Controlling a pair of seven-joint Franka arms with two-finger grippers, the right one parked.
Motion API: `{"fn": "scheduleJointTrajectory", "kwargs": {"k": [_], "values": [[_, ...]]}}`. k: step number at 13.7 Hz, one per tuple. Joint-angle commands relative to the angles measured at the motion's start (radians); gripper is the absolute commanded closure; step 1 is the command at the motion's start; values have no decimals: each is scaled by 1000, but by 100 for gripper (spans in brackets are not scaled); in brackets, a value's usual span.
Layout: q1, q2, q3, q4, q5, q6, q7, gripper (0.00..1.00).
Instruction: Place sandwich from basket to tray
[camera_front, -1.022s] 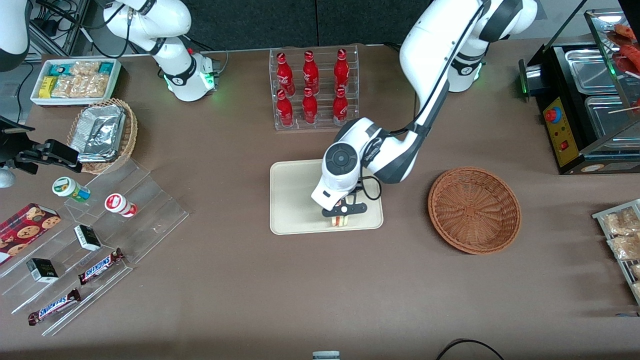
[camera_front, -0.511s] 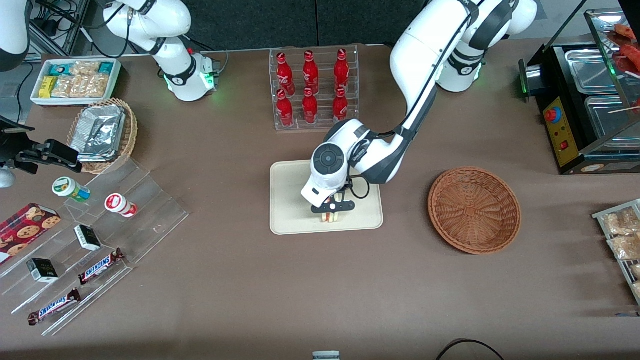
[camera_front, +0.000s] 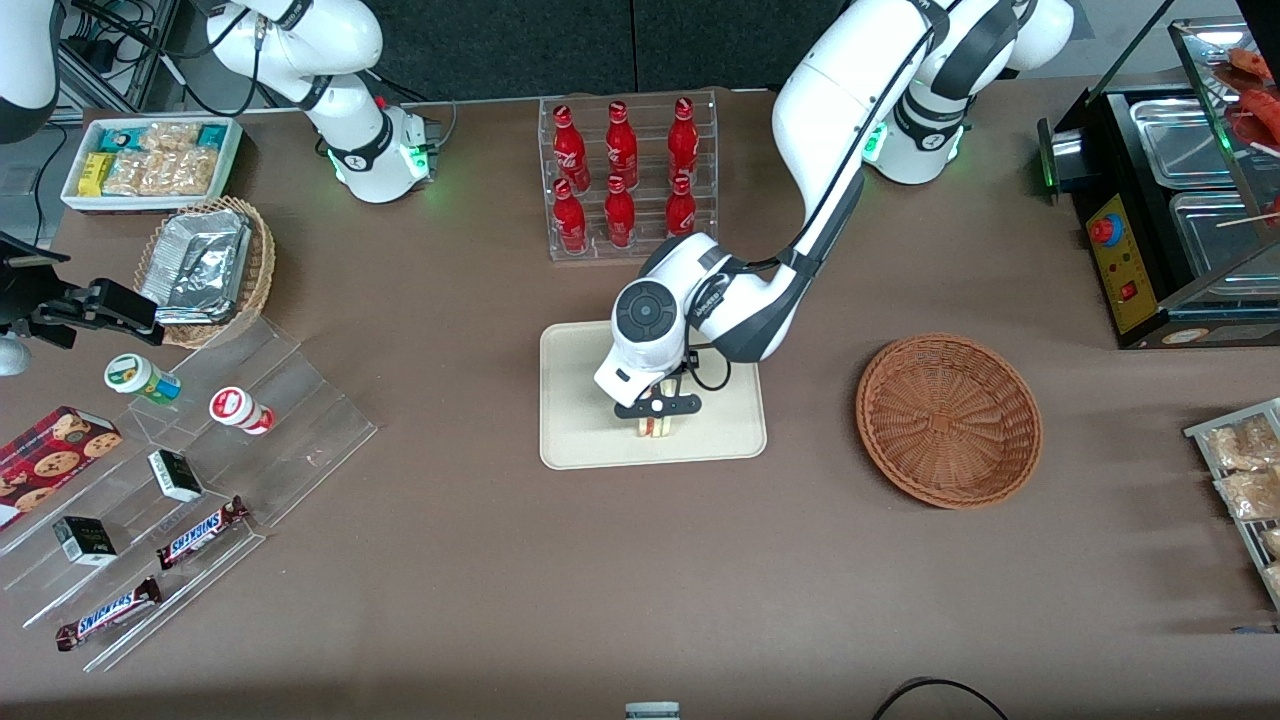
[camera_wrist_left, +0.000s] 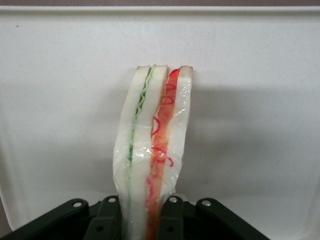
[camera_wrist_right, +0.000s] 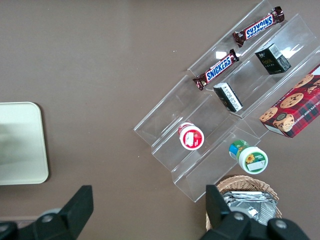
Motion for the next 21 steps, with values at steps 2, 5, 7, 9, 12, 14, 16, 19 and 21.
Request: {"fn": "scheduleJointTrajectory", "kwargs": {"k": [2, 5, 7, 9, 12, 14, 16, 19, 21], "values": [[-15, 18, 6, 28, -2, -15, -14, 90], [-13, 26, 6, 28, -2, -12, -7, 45], [-13, 29, 8, 28, -2, -8, -13, 0], [-13, 29, 8, 28, -2, -8, -13, 0], [-10, 24, 8, 35, -2, -16, -8, 0], [-7, 10, 9, 37, -1, -21, 2, 0], [16, -8, 12, 52, 4, -59, 50, 0], [71, -58, 14, 74, 1, -134, 136, 0], [129, -106, 12, 69, -4, -204, 253, 0]]}}
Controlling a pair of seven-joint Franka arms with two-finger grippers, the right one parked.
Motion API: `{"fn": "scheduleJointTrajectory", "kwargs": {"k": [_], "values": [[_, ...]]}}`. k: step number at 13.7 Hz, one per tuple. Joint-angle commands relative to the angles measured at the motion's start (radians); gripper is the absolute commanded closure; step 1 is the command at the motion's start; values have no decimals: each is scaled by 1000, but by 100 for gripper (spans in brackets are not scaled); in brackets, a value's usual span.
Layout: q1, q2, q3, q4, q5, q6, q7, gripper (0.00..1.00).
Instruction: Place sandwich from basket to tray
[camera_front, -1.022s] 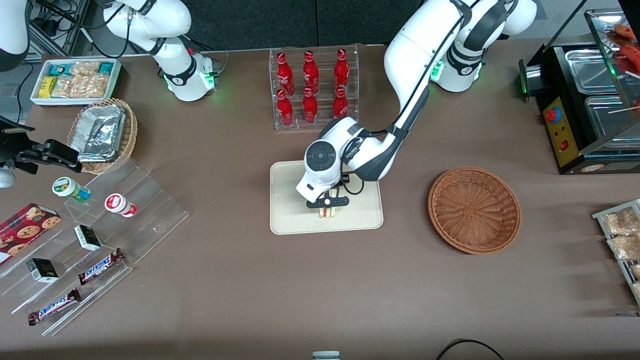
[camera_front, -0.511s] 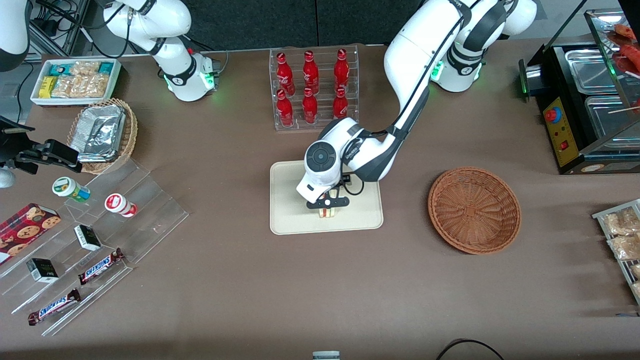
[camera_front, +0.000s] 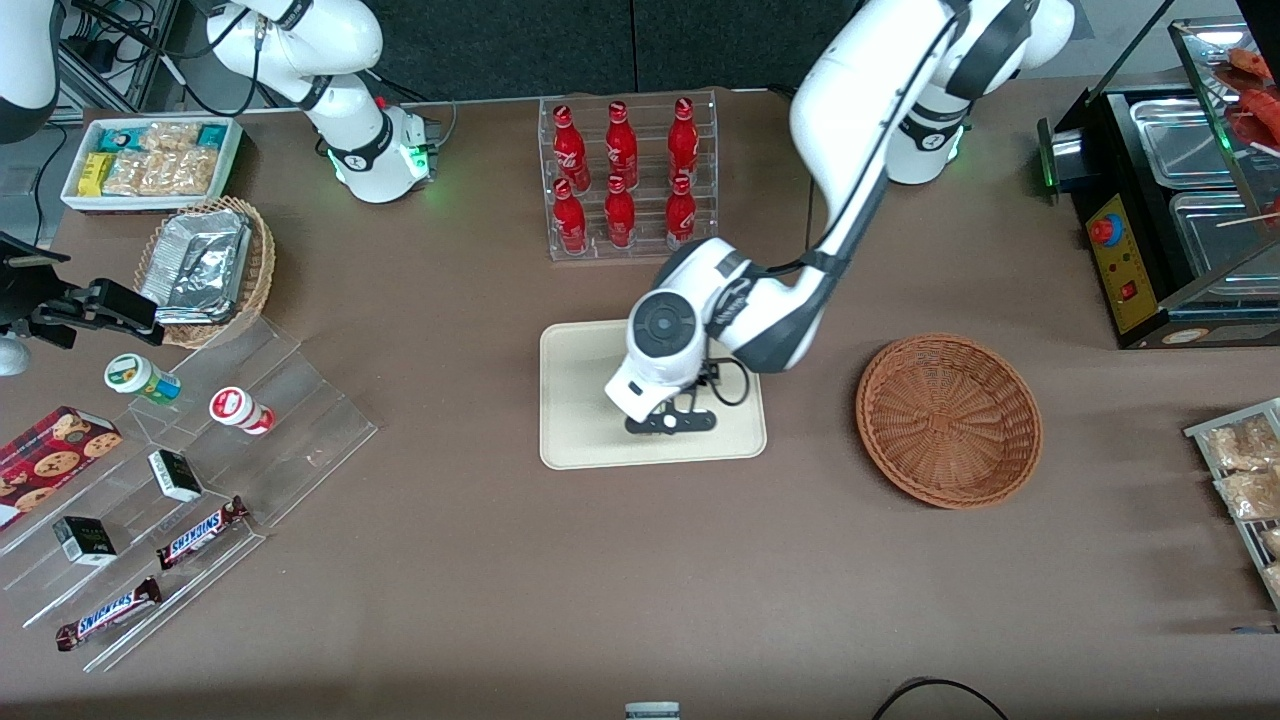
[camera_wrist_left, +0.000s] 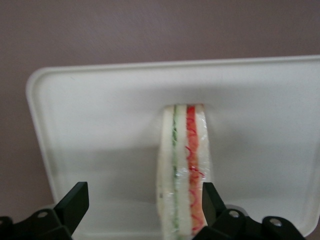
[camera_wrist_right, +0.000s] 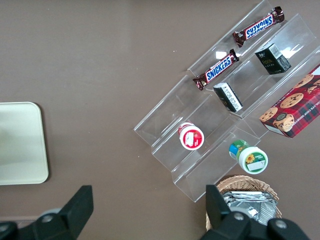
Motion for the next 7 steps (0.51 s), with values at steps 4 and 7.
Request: {"fn": "scheduleJointTrajectory", "kwargs": {"k": [4, 7], "values": [[141, -132, -3, -17, -3, -181, 288, 0], [163, -177, 4, -31, 13, -254, 289, 0]]}}
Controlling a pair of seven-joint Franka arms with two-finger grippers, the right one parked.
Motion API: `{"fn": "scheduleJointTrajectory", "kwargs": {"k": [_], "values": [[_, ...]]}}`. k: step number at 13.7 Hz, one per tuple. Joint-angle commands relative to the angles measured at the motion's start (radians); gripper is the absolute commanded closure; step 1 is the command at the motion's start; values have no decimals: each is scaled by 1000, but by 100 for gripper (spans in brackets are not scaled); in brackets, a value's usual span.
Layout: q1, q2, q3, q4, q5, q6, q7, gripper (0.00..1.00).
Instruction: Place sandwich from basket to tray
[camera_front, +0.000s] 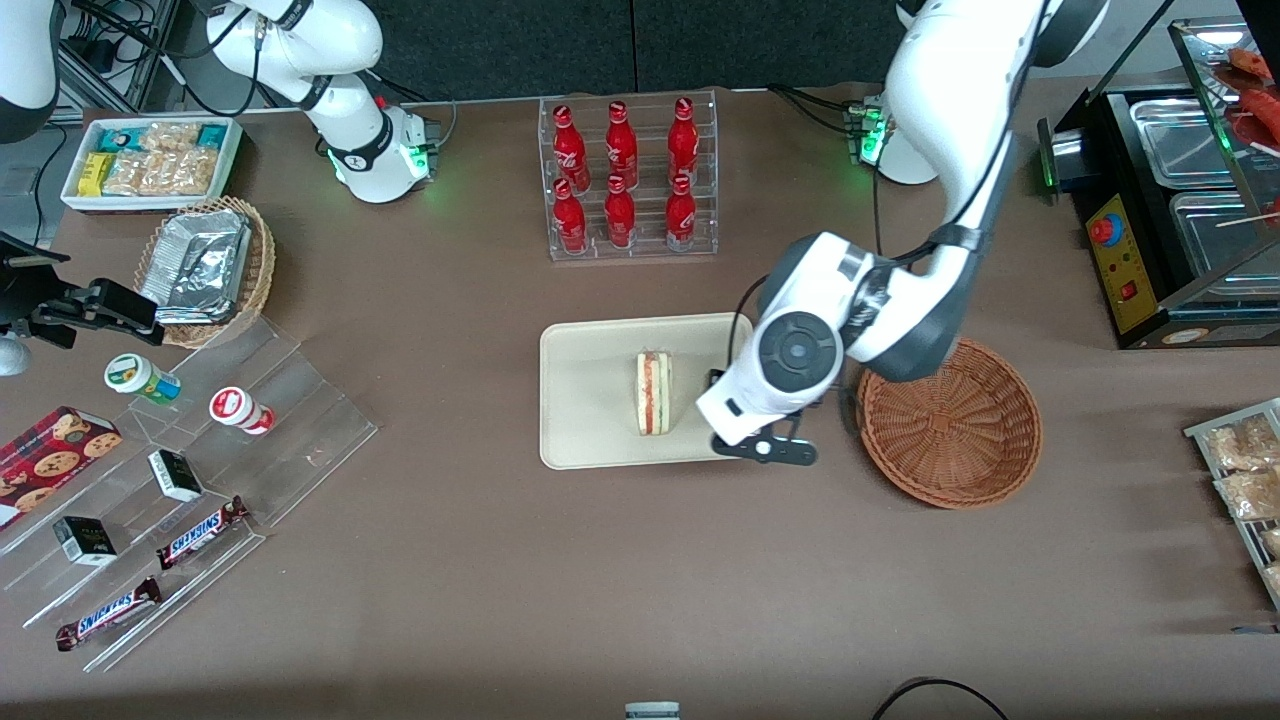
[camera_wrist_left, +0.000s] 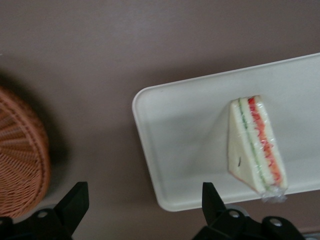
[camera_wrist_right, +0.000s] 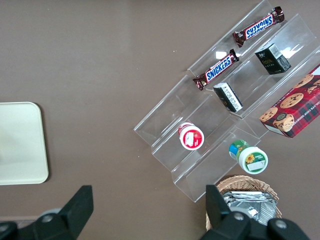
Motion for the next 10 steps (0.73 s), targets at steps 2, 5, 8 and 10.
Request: {"fn": "scheduleJointTrajectory", "kwargs": {"k": [2, 5, 8, 10], "values": [[77, -85, 14, -34, -4, -76, 13, 0], [139, -150, 15, -78, -12, -74, 31, 0], [231, -239, 15, -142, -27, -73, 106, 0], [266, -282, 17, -181, -29, -73, 113, 0]]}}
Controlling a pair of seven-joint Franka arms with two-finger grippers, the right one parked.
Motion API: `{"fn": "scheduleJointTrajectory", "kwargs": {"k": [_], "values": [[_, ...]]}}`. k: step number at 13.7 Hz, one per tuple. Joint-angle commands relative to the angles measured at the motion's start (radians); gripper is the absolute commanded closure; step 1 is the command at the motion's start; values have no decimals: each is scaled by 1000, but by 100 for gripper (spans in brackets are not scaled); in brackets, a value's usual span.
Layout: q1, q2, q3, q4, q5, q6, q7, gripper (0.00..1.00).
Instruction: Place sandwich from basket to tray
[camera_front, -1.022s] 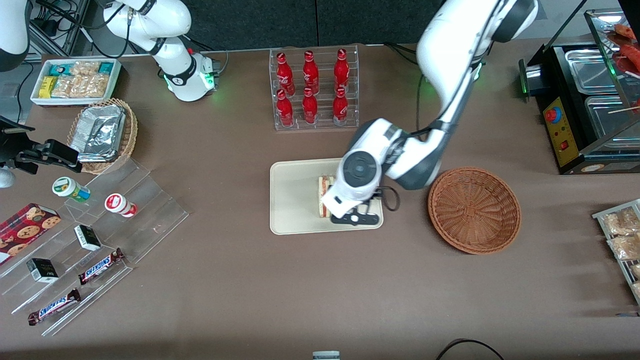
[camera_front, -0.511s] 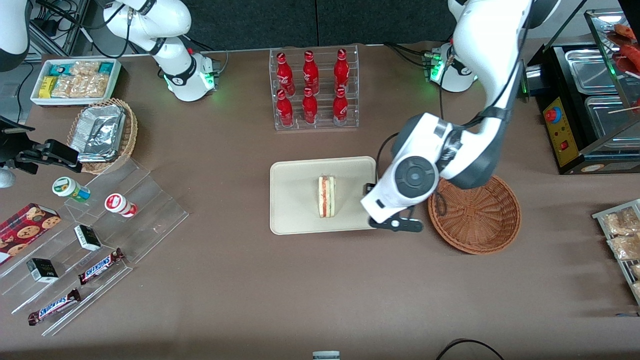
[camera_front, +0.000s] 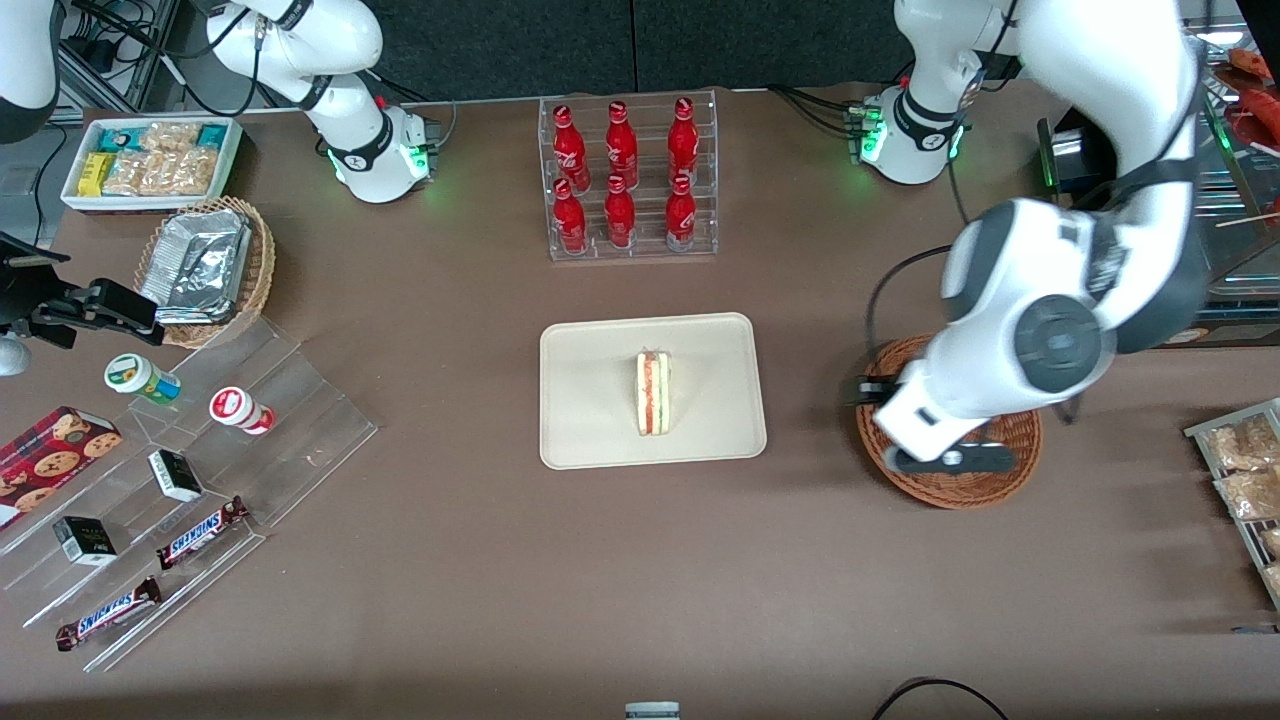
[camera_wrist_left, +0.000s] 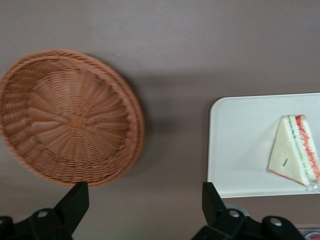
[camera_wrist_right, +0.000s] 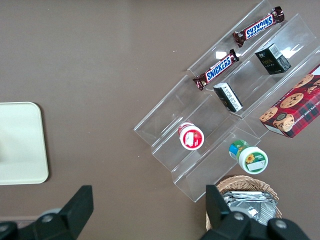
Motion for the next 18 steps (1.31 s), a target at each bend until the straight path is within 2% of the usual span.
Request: {"fn": "scheduleJointTrajectory", "kwargs": {"k": [1, 7, 12, 15, 18], "values": [[36, -91, -6, -93, -16, -1, 18, 0], [75, -126, -4, -104, -16, -33, 17, 0], [148, -223, -15, -159, -16, -59, 18, 0], [254, -264, -115, -162, -15, -118, 20, 0], [283, -312, -122, -174, -12, -164, 20, 0]]}}
